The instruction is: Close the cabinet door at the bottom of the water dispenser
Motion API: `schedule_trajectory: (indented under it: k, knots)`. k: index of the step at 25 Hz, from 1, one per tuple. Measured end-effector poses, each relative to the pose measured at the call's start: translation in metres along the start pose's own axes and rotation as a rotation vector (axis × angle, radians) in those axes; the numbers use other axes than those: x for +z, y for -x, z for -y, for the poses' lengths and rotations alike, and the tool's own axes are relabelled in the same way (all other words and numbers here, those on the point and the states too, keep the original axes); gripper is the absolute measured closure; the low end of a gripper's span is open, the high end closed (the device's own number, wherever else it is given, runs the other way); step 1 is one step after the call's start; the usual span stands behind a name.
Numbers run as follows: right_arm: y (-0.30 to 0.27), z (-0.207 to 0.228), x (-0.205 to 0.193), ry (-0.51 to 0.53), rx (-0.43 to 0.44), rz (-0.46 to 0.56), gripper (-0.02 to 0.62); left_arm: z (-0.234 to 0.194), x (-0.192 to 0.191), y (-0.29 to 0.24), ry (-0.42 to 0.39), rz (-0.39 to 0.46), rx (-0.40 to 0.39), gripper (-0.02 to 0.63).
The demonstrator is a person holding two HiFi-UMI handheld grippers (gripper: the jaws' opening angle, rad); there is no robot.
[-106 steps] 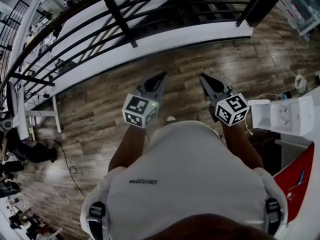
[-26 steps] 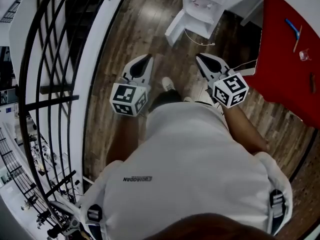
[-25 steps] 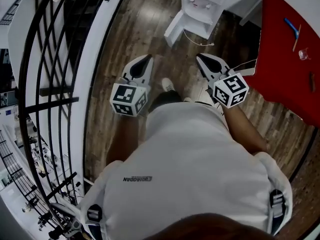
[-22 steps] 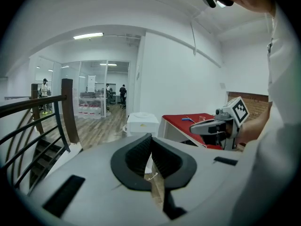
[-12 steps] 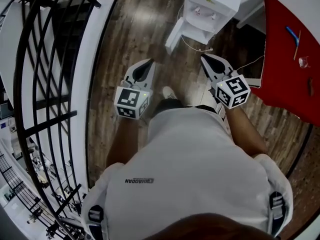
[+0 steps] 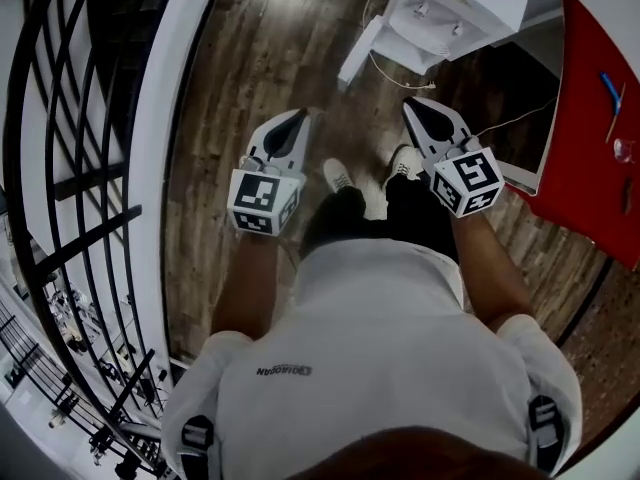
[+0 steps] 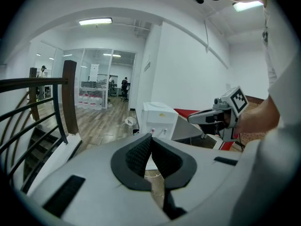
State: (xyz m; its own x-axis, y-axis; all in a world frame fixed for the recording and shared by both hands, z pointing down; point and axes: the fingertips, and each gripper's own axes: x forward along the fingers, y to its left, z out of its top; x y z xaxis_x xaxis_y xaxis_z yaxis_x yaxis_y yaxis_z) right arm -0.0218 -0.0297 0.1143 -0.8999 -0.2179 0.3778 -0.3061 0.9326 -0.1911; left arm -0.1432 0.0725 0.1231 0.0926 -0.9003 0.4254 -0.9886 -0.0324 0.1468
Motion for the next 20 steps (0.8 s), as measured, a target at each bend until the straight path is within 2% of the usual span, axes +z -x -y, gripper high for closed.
schedule_trajectory:
  k: [5,12,20]
  knots:
    - [-0.044,0.025,-0.042,0.016,0.044,-0.037,0.572,-0.02,-0.039,-0.038,0.043,0.009,0.038,0.611]
    - [-0.11,0.073,-0.106,0.022,0.074,-0.046,0.572,-0.049,-0.122,-0.109,0.131,0.006,0.099,0.611]
    - [-0.179,0.111,-0.198,0.014,0.115,-0.026,0.572,-0.087,-0.199,-0.186,0.12,0.024,0.158,0.611]
